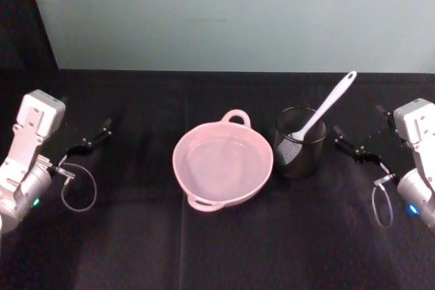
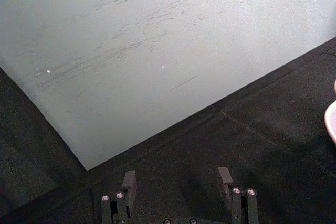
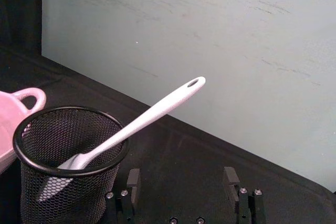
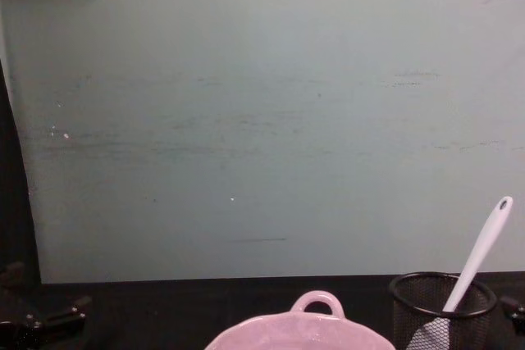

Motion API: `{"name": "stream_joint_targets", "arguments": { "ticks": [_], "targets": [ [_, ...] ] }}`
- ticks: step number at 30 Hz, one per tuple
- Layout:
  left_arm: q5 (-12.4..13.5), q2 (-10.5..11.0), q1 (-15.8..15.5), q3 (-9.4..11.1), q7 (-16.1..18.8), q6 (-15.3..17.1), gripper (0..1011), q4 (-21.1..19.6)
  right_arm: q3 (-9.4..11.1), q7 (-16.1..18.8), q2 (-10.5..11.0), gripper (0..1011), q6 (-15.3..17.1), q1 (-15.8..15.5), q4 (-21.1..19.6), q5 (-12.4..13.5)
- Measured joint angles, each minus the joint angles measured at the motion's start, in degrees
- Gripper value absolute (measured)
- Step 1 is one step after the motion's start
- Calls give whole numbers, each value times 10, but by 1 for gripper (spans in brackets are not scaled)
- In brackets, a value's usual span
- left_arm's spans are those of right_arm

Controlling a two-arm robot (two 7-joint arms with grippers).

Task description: Use the one hand to pick up the spoon and stir the clear water in the bowl.

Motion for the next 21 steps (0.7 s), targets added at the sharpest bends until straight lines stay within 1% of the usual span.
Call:
{"name": "stream_joint_targets", "arguments": {
  "ticks": [21],
  "targets": [
    [0, 0, 0, 0, 0, 0, 1011, 0, 0, 0, 0, 1002, 0, 0, 0, 0]
  ]
}}
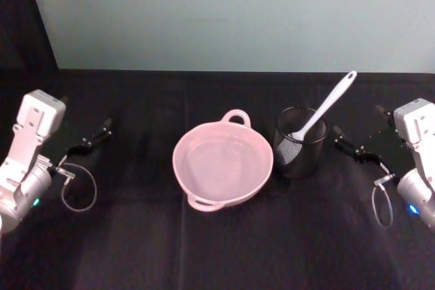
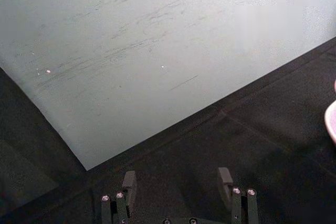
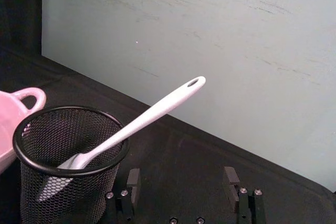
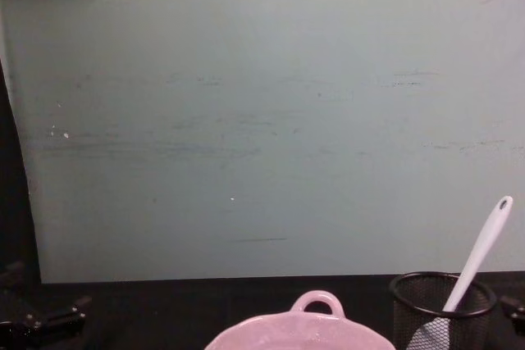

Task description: Use the one hand to pick up the spoon and stir the clear water in the bowl.

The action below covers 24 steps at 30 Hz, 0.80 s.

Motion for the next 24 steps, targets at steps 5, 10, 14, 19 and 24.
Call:
{"name": "stream_joint_targets", "arguments": {
  "ticks": [5, 10, 14, 19, 24],
  "targets": [
    [0, 0, 0, 0, 0, 0, 1011, 0, 0, 0, 0, 1003, 0, 0, 0, 0],
    [0, 0, 0, 0, 0, 0, 1011, 0, 5, 4, 8, 1002, 0, -6, -8, -4],
    [0, 0, 0, 0, 0, 0, 1011, 0, 23, 14, 23, 1003, 10, -27, -29, 6],
    [0, 0, 0, 0, 0, 0, 1011, 0, 76, 55, 41, 1002, 17, -75, -68, 93],
    [0, 0, 0, 0, 0, 0, 1011, 0, 120, 110, 45, 1002, 16, -105, -95, 182]
  ]
}}
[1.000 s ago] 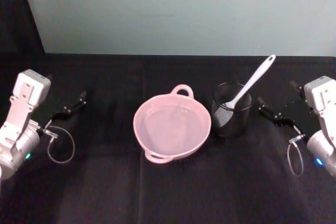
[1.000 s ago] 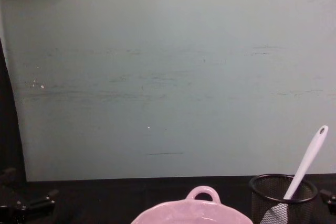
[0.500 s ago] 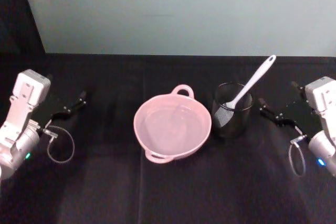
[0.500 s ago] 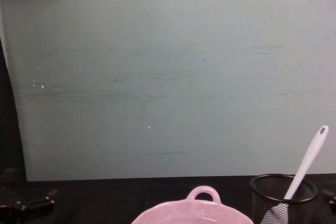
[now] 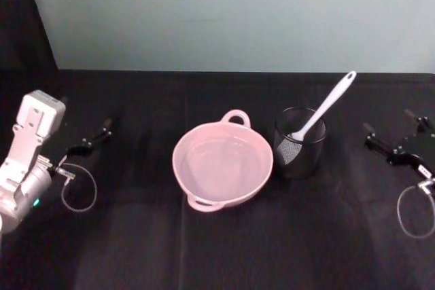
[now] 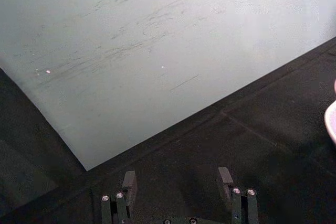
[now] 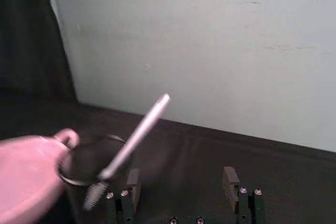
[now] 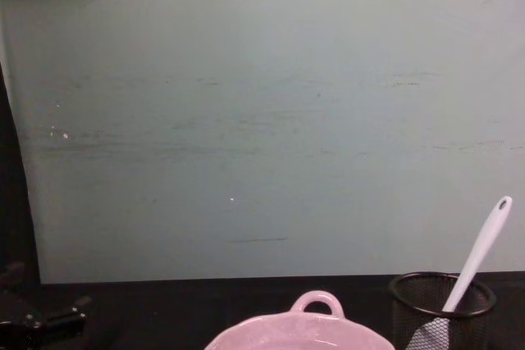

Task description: Use the one hand to pick up the spoon and stir the clear water in the bowl.

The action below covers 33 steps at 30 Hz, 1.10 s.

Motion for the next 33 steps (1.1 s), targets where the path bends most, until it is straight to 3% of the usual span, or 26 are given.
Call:
{"name": "stream_joint_targets", "arguments": {
  "ticks": [1, 3, 4, 7, 10, 12, 14, 23, 33],
  "targets": [
    [0, 0, 0, 0, 0, 0, 1011, 0, 11, 19, -2, 1003, 6, -5, -6, 28],
    [0, 0, 0, 0, 0, 0, 1011, 0, 20, 35, -6, 1003, 17, -5, -10, 55],
    [0, 0, 0, 0, 0, 0, 1011, 0, 27, 51, -11, 1002, 37, -3, -13, 84],
    [0, 0, 0, 0, 0, 0, 1011, 0, 36, 71, -25, 1003, 82, 10, -13, 131],
    [0, 0, 0, 0, 0, 0, 1011, 0, 39, 84, -40, 1003, 123, 31, -3, 168],
    [0, 0, 0, 0, 0, 0, 1011, 0, 39, 86, -43, 1003, 132, 37, 0, 176],
    [0, 0, 0, 0, 0, 0, 1011, 0, 33, 91, -56, 1002, 164, 65, 21, 206],
    [0, 0, 0, 0, 0, 0, 1011, 0, 4, 95, -85, 1003, 211, 137, 87, 249],
    [0, 0, 0, 0, 0, 0, 1011, 0, -26, 105, -99, 1003, 207, 180, 138, 254]
  ]
}}
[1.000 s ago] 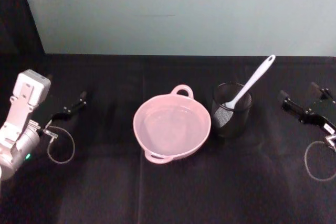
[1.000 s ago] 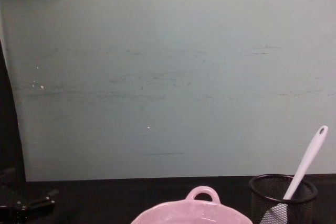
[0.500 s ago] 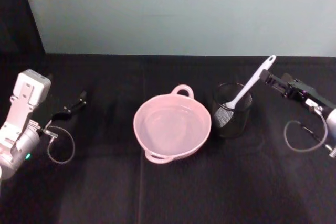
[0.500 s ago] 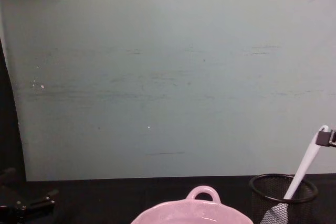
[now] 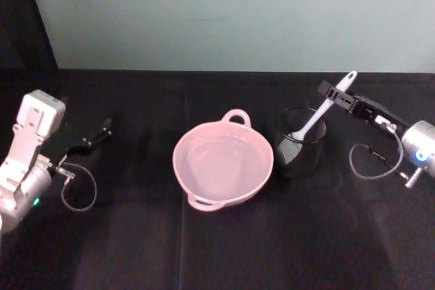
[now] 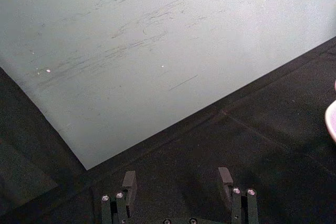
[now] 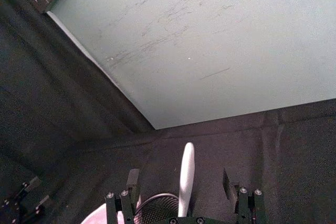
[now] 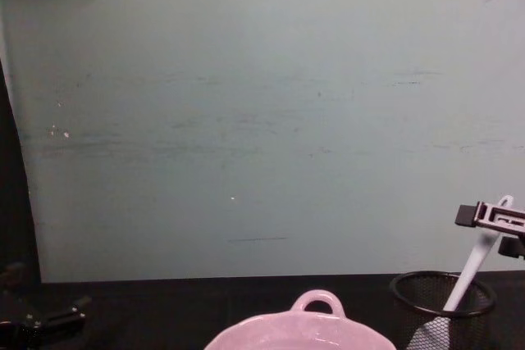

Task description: Use the one hand to pick up the spoon and stir the clear water in the bowl.

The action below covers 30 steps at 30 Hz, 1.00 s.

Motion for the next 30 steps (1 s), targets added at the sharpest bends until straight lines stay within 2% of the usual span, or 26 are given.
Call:
{"name": "stream_joint_targets", "arguments": {
  "ticks": [10, 19, 28, 30],
  "targets": [
    [0, 0, 0, 0, 0, 0, 1011, 0, 1, 0, 1, 990, 0, -2, -2, 0],
    [0, 0, 0, 0, 0, 0, 1011, 0, 2, 0, 1, 763, 0, -3, -4, -1],
    [0, 0, 0, 0, 0, 0, 1011, 0, 3, 0, 2, 465, 0, -4, -5, -1],
    [0, 0, 0, 0, 0, 0, 1011, 0, 3, 0, 2, 424, 0, -4, -5, -1]
  ]
}}
